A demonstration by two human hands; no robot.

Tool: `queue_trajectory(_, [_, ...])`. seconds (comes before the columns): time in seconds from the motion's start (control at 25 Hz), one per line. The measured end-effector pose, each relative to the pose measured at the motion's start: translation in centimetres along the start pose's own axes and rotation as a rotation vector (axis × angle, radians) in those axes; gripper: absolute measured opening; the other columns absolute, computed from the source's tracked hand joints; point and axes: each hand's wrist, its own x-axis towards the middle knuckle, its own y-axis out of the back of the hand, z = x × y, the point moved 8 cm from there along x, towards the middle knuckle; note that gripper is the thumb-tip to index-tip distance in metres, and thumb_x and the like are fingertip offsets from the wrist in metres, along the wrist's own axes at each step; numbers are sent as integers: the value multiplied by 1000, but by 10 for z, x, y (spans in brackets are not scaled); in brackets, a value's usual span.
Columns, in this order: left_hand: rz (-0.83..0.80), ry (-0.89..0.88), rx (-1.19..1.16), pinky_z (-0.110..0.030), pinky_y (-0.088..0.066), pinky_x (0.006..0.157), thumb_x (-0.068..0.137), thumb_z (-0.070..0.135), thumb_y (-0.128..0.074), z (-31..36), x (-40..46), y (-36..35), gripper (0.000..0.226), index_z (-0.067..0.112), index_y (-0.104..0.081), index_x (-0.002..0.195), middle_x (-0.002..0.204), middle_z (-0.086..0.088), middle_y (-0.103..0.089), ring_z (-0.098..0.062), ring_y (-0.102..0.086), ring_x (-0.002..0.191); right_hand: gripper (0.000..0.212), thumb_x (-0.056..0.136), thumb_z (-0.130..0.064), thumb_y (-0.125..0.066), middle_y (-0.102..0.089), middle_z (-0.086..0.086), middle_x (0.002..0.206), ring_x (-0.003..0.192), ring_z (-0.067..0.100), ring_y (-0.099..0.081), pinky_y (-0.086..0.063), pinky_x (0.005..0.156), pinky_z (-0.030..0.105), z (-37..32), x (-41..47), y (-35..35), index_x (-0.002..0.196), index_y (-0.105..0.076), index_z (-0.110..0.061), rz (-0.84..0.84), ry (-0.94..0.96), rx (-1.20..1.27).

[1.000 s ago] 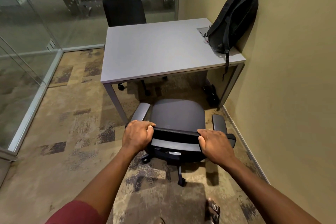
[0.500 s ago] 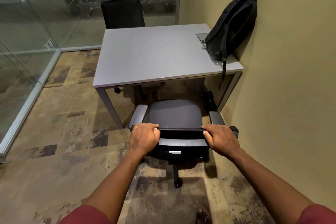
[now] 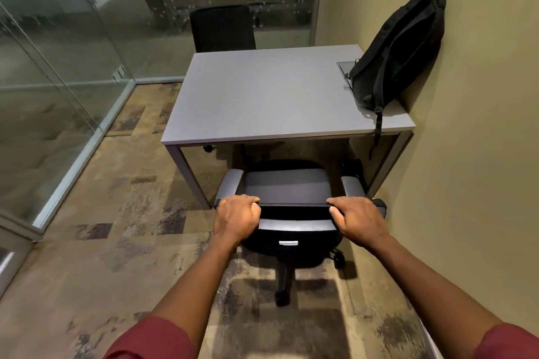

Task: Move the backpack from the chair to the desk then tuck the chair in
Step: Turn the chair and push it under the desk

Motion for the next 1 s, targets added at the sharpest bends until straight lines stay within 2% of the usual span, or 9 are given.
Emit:
queue_trajectory(0.16, [18,26,-20,-35,-50,94,83,33,-40,11,19,-1,47,24,-76,112,111,-1,-76,-21,-69,102,39,94,-40,-42,-75,-3,107,96,20,-68,-52,83,37,18,23,2,117,-69,-24,-10,43,4])
queue_trajectory(0.76, [49,43,3,-35,-50,94,81,31,-40,26,117,-14,49,24,-75,115,111,-2,-76,-22,-69,99,55,91,-48,-28,-74,-2,107,97,21,-67,-49,86,38,72,121,-6,120,-67,-23,-18,92,-8])
queue_trajectory(1.0, [10,40,12,-34,-47,99,81,30,-39,23,176,-20,51,26,-71,121,114,-2,-75,-20,-67,102,47,94,-44,-35,-74,-2,112,100,20,-67,-50,89,39,88,178,-10,121,-67,-23,-14,100,1])
